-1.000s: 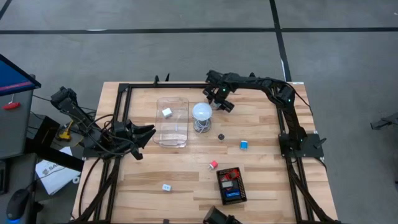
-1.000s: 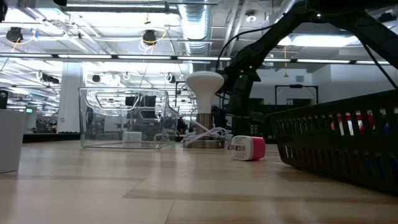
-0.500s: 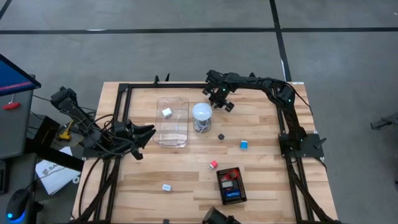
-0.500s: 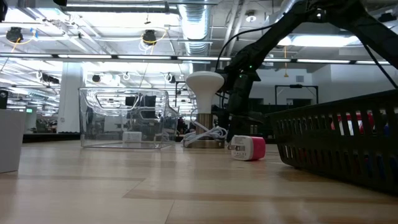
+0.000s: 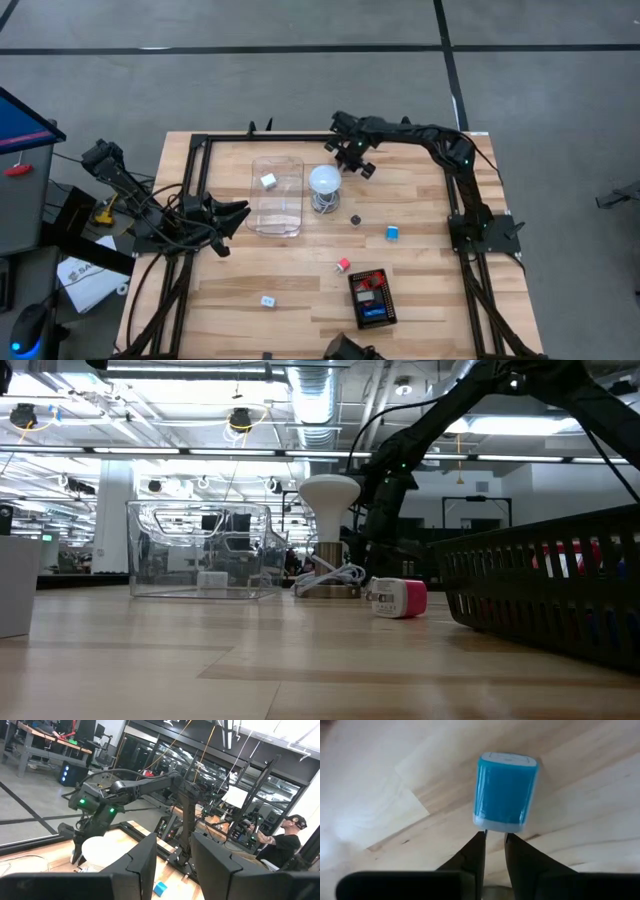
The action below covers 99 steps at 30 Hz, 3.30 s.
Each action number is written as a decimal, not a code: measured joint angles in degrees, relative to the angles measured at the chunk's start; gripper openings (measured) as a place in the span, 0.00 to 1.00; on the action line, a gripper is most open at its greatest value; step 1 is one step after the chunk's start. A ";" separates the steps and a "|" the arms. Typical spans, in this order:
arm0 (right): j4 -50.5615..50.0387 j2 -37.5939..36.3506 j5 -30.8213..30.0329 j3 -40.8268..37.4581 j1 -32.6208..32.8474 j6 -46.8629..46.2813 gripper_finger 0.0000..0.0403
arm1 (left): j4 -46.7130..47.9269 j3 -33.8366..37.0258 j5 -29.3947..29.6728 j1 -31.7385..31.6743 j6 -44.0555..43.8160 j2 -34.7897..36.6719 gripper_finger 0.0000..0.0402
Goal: Pick & Place Office items
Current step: Put the top blue charger adapter into the transparent bin
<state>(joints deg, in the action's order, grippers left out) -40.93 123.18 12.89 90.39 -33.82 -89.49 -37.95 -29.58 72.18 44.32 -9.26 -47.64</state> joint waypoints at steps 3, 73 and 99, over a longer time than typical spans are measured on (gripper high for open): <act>-0.41 -1.47 -2.41 0.00 0.01 -0.01 0.13 | 0.00 0.00 0.00 0.00 0.01 0.00 0.29; 4.46 -36.47 -15.90 -44.04 1.83 13.71 0.73 | -3.00 0.00 -6.86 3.18 -1.76 -0.52 0.29; 7.81 -30.39 -12.80 -43.82 -0.73 13.14 0.68 | -4.17 0.00 -6.86 3.18 -1.74 -0.52 0.29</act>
<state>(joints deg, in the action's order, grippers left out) -33.12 92.79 0.09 46.57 -34.56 -76.36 -42.13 -29.58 65.32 47.51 -11.00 -48.16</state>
